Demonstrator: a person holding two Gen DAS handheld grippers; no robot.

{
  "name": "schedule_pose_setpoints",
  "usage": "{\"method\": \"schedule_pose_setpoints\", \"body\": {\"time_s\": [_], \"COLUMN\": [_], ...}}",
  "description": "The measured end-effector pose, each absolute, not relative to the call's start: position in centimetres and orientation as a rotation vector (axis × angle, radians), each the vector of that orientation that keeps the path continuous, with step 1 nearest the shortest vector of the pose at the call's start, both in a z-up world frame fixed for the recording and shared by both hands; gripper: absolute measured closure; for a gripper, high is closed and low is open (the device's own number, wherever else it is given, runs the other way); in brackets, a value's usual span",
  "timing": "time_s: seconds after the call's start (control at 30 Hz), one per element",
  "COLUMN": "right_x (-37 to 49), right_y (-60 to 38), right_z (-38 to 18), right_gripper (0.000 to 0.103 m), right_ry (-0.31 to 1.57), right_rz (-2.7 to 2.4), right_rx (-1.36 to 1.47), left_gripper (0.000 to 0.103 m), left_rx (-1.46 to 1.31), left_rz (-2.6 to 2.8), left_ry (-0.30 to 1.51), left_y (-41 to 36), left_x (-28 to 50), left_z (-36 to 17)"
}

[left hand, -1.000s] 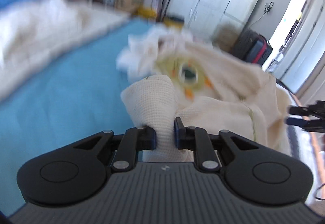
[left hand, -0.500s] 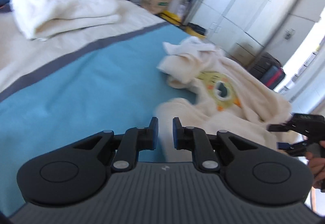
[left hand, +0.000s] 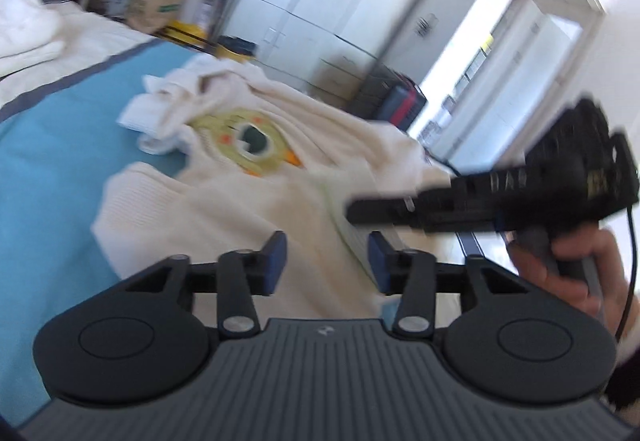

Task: Fold clothes

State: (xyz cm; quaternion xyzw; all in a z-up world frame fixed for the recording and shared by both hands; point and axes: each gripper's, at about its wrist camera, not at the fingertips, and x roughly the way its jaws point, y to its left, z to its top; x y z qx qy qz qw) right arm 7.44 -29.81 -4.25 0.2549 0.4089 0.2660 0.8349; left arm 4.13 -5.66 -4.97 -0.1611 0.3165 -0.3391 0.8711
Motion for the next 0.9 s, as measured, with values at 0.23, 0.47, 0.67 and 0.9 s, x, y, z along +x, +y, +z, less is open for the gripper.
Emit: {"method": "schedule_pose_setpoints", "body": {"time_s": [0.23,0.47,0.67,0.9], "right_x": [7.2,6.5,7.1,7.0], "right_y": [-27.9,-27.7,-30.2,-28.9], "right_z": [-4.6,-3.6,-4.1,-4.3], "right_gripper": [0.095,0.093,0.084,0.066], "right_ry": [0.864,0.818,0.778,0.781], "right_rz": [0.694,0.746,0.560,0.415], "right_rx": [0.538,0.552,0.609,0.412], "left_gripper": [0.036,0.078,0.090,0.090], "left_rx": [-0.364,-0.204,0.049,0.091], "left_rz": [-0.716,-0.608,-0.269,0.265], "left_ry": [0.703,0.607,0.648,0.594], "left_y": [-6.9,-5.3,-3.6,6.4], "left_x": [3.9,3.2,4.2,5.1], "left_z": [-6.0,-3.9,-2.8,-1.0]}}
